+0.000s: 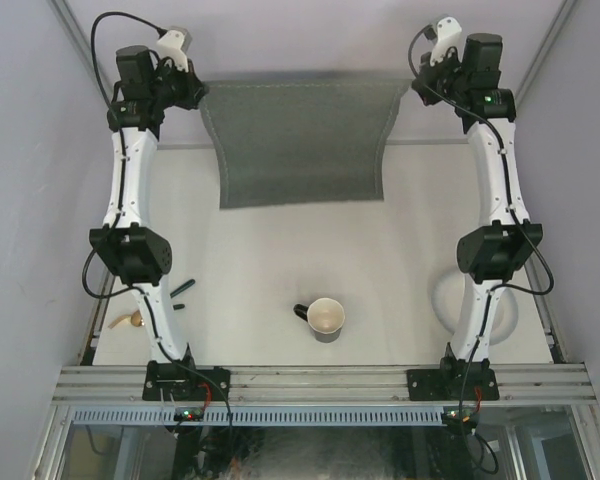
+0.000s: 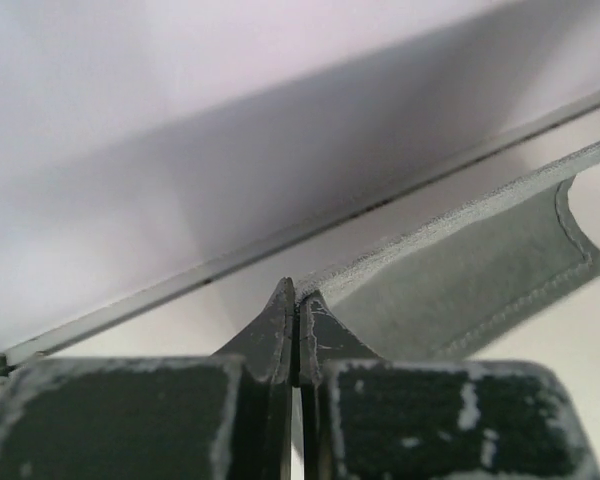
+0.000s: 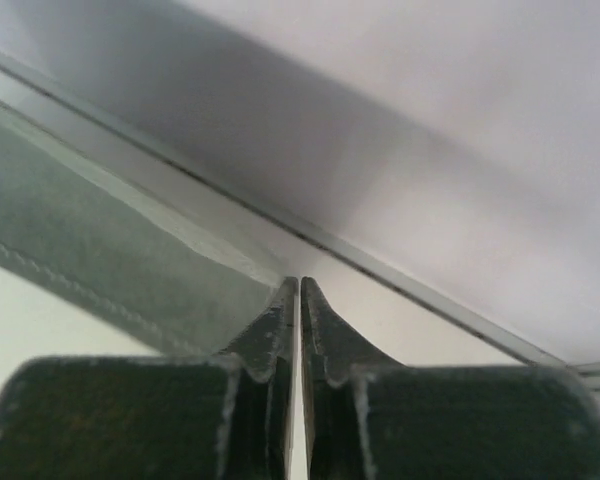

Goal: Set the dinner table for one person
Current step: Flatten out the napkin at the center of the board.

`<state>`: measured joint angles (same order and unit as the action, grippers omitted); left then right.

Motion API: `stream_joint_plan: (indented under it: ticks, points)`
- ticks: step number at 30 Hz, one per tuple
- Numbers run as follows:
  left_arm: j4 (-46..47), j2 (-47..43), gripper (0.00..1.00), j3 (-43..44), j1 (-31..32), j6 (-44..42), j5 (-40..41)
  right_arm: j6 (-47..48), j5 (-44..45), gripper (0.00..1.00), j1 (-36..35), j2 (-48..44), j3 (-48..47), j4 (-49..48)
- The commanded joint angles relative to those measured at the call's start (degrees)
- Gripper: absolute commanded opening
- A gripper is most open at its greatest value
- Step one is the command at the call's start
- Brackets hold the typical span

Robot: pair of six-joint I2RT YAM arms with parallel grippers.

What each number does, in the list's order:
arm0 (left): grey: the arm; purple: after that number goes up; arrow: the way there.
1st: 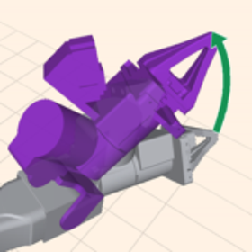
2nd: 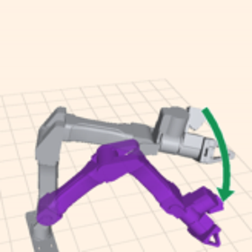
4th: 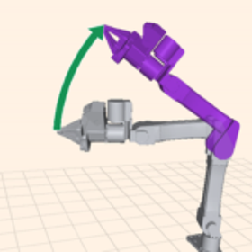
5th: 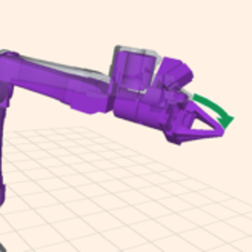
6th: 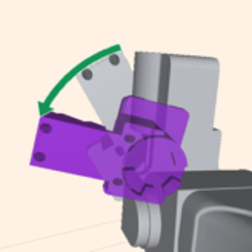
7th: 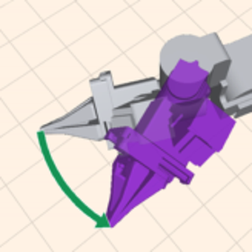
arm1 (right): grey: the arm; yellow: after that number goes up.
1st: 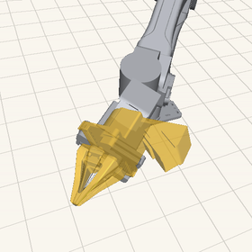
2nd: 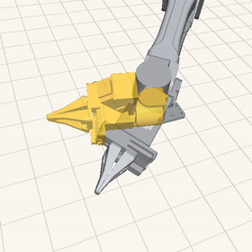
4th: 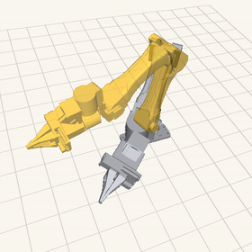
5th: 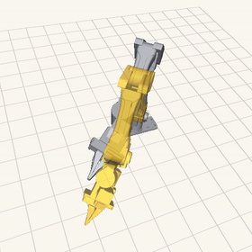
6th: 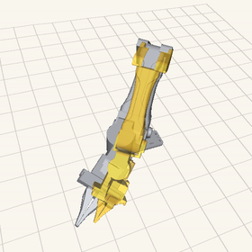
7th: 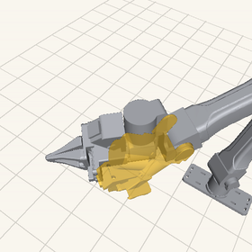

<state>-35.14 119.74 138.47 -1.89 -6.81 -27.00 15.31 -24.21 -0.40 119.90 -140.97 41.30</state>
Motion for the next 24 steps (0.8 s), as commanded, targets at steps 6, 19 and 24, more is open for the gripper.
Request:
stream_joint_plan:
  ticks: [6, 19, 24]
  points:
    - [12.5, -4.3, 0.00, 0.5, -5.4, -1.0, 16.9, -2.9, 13.0, 0.00, 7.7, -2.4, -7.0, -10.2]
    - [10.8, -12.2, 0.00, -11.0, -5.1, 3.6, 9.0, -3.3, 4.4, 0.00, 5.4, -16.3, 15.6, -8.4]
    - [5.5, -13.1, 0.00, -8.0, 0.0, -0.6, 9.8, -3.0, 3.4, 0.00, 4.4, -23.4, 28.1, -9.0]
